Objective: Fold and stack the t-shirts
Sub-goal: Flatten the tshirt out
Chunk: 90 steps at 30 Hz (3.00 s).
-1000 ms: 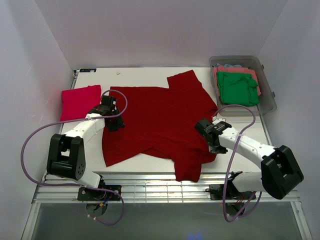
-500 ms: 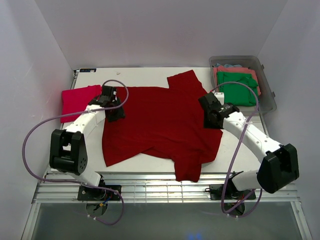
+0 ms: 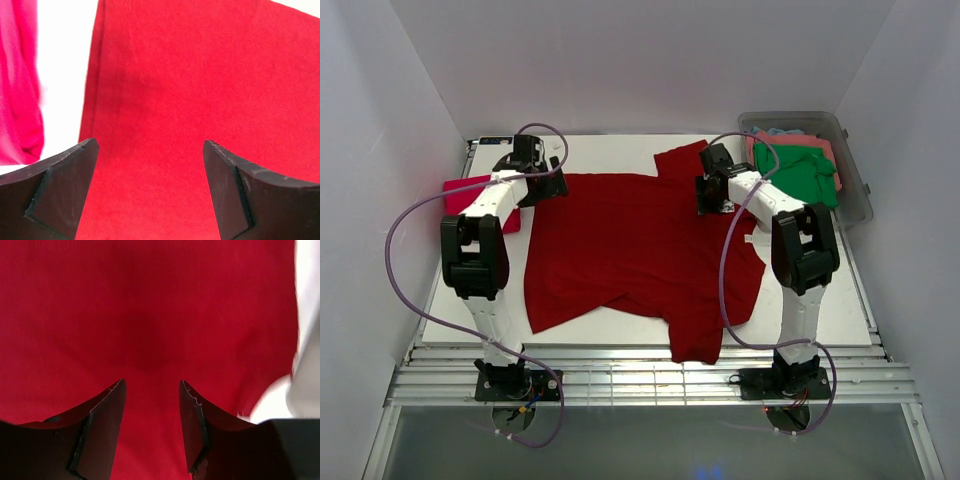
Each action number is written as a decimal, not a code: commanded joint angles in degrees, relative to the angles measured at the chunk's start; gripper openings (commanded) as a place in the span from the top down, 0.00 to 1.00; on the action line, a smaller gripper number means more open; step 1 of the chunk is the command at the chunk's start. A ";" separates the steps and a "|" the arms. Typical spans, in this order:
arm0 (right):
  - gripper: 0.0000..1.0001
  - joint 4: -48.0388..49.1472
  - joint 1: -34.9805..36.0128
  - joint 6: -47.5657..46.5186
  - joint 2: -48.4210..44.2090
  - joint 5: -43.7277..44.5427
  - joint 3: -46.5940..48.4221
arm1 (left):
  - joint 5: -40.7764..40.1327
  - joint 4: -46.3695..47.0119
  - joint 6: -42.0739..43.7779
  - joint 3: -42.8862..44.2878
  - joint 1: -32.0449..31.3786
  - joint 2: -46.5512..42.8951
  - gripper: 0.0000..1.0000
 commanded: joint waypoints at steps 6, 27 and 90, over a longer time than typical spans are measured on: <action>0.45 8.41 -5.10 -7.00 10.28 -6.75 15.70 | 1.14 7.83 6.43 4.94 1.19 2.26 0.02; 0.41 21.31 -11.52 -6.56 27.62 -10.71 32.25 | -1.93 15.03 9.34 14.70 4.36 16.60 0.02; 0.80 16.14 -11.70 -3.13 27.88 -21.69 28.12 | -7.29 13.98 4.77 19.00 2.25 26.70 0.30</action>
